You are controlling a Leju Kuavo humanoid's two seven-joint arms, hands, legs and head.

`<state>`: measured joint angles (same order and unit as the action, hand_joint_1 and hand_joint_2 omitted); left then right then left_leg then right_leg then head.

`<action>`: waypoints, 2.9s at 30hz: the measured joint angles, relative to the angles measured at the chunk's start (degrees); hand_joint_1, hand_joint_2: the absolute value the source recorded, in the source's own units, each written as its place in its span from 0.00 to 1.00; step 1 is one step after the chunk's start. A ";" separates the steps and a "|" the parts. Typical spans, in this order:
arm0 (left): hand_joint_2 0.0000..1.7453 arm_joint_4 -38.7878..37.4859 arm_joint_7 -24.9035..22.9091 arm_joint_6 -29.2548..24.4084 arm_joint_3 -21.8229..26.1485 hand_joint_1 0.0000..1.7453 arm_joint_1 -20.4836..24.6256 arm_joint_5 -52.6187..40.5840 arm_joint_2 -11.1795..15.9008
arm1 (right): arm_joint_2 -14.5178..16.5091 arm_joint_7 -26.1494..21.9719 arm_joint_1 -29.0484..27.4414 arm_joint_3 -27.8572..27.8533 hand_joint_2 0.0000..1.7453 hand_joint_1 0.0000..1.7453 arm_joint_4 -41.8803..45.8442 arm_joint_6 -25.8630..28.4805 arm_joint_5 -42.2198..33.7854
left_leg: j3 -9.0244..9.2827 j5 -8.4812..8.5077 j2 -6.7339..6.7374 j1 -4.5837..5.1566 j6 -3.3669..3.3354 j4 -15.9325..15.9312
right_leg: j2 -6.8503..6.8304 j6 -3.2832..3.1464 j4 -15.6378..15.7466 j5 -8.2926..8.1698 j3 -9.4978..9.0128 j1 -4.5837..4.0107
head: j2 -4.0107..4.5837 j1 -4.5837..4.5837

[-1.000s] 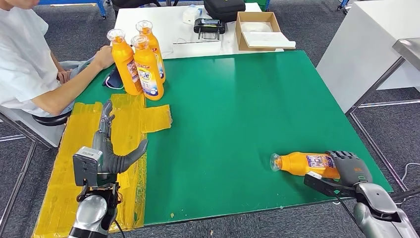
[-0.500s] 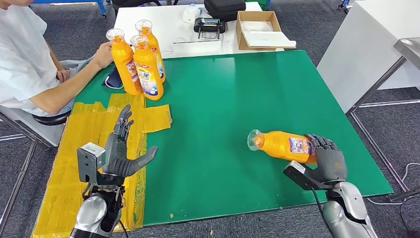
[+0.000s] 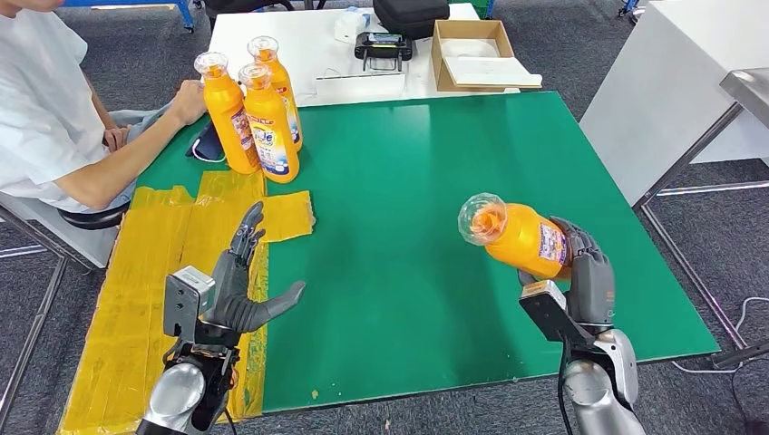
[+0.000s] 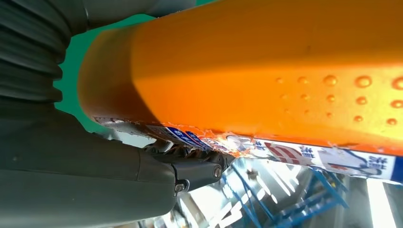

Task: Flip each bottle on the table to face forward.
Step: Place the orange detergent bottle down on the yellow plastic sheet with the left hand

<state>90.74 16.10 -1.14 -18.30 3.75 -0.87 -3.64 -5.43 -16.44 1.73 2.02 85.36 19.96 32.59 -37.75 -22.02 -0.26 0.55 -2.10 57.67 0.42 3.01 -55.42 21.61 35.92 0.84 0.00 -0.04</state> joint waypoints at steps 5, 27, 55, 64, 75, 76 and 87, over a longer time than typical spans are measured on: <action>1.00 -0.90 -0.40 0.79 -1.79 0.00 0.90 0.02 0.17 | 4.20 -1.32 0.43 2.92 1.00 1.00 -0.31 -6.19 -7.90 | 0.00 0.01 0.02 -0.06 0.01 0.00 | 0.00 -0.01 -0.01 0.00 0.02 -0.04 | 0.00 0.00; 1.00 -3.64 -1.01 3.37 -9.56 0.00 5.24 2.28 0.15 | 14.03 -3.03 8.59 18.40 1.00 1.00 -10.35 -10.25 -18.72 | -0.02 0.03 0.01 -0.08 0.04 -0.01 | 0.00 -0.03 -0.02 0.00 0.05 -0.05 | 0.00 0.01; 1.00 -5.12 -0.79 3.30 -13.69 0.00 7.76 5.63 -0.01 | 18.05 -3.31 13.19 28.66 1.00 1.00 -21.31 -10.87 -20.63 | -0.04 0.04 0.03 -0.09 0.05 -0.01 | 0.00 -0.03 -0.03 0.01 0.08 -0.05 | 0.00 0.02; 1.00 -6.21 -0.99 2.62 -13.29 0.00 8.68 7.70 0.10 | 18.78 -3.37 14.59 35.34 1.00 1.00 -27.18 -9.51 -17.34 | -0.04 0.04 0.03 -0.10 0.05 -0.01 | 0.00 -0.06 -0.03 0.03 0.09 -0.05 | 0.00 0.01; 1.00 -9.88 -1.33 2.14 -12.42 0.25 9.81 9.12 0.17 | 18.80 -3.34 16.60 37.75 1.00 1.00 -31.34 -9.05 -17.52 | -0.04 0.04 0.04 -0.09 0.06 -0.01 | 0.00 -0.05 -0.03 0.01 0.10 -0.05 | 0.00 0.02; 1.00 -10.08 -1.41 2.18 -12.41 0.50 9.88 9.35 0.17 | 18.81 -3.34 16.69 37.86 1.00 1.00 -31.56 -9.03 -17.55 | -0.04 0.04 0.04 -0.09 0.06 -0.01 | 0.00 -0.05 -0.03 0.01 0.10 -0.05 | 0.00 0.02; 1.00 -11.56 -1.64 2.83 -12.10 1.00 10.38 11.23 0.15 | 18.81 -3.41 17.33 38.72 1.00 1.00 -33.10 -8.20 -18.26 | -0.04 0.04 0.04 -0.09 0.06 -0.01 | 0.00 -0.06 -0.03 0.02 0.10 -0.05 | 0.00 0.02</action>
<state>79.19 14.46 1.69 -30.40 14.13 10.36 -3.49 13.39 -19.85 19.06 40.74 52.26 11.75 14.33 -37.79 -21.98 -0.22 0.45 -2.04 57.67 0.42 2.95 -55.45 21.63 36.02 0.79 0.00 -0.02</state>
